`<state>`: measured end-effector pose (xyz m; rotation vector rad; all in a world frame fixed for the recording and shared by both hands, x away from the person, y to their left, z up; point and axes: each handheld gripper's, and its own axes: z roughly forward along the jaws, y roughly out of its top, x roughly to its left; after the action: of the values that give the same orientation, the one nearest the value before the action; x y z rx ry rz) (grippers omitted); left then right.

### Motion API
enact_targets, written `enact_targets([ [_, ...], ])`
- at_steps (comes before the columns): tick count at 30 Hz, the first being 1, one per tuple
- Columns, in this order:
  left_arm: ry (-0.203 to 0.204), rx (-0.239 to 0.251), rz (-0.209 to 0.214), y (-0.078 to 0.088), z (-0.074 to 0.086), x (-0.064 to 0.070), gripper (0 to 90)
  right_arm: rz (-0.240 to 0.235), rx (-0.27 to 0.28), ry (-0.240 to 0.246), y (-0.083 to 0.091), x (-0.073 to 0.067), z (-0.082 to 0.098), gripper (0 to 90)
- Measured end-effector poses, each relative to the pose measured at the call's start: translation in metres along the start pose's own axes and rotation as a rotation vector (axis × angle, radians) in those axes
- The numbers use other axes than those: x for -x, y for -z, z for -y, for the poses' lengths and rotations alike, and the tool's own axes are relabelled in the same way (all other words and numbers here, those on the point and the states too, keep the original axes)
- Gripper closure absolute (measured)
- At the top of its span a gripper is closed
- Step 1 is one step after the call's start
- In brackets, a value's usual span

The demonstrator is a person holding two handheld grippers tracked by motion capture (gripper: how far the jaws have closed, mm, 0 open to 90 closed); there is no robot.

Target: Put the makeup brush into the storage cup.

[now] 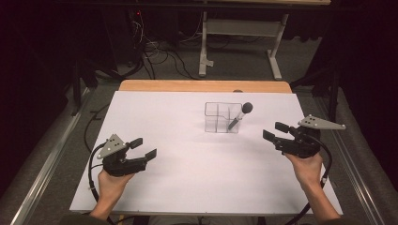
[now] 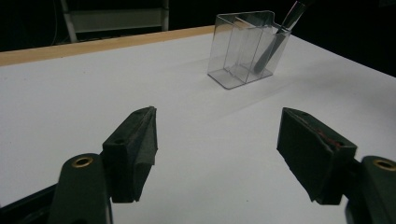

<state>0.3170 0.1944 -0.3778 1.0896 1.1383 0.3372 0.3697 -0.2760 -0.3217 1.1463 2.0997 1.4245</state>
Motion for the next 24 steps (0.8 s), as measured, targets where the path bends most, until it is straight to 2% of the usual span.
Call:
enact_targets([
  [19,0.004,0.004,0.003,0.000,0.000,0.001,28.8,-0.023,-0.016,-0.033,0.003,0.001,0.032,35.9],
  [22,0.001,0.003,0.003,0.000,0.001,0.001,28.8,-0.009,0.022,-0.029,0.006,-0.001,0.035,38.4],
  [24,0.003,0.004,0.002,0.000,0.001,0.001,28.8,-0.016,0.029,-0.035,0.007,-0.001,0.035,38.3],
])
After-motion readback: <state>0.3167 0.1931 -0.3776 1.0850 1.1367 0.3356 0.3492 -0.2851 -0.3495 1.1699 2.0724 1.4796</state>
